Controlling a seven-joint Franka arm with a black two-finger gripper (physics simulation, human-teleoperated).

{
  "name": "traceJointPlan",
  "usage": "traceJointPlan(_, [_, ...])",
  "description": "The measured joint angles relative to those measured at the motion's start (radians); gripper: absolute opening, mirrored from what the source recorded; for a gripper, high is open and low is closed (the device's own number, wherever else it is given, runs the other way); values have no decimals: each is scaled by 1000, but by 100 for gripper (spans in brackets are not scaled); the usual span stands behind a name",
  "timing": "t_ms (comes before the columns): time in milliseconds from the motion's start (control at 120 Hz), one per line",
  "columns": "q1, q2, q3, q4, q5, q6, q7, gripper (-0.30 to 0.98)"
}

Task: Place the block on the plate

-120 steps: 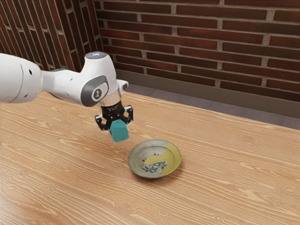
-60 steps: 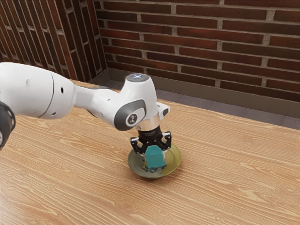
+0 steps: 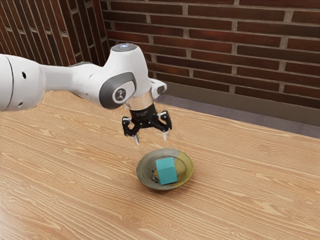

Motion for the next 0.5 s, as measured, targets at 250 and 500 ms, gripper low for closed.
traceJointPlan(250, [109,-1,-36,212,1,-222,307,68])
traceJointPlan(500, [236,-31,-68,320,-7,-387,573,68])
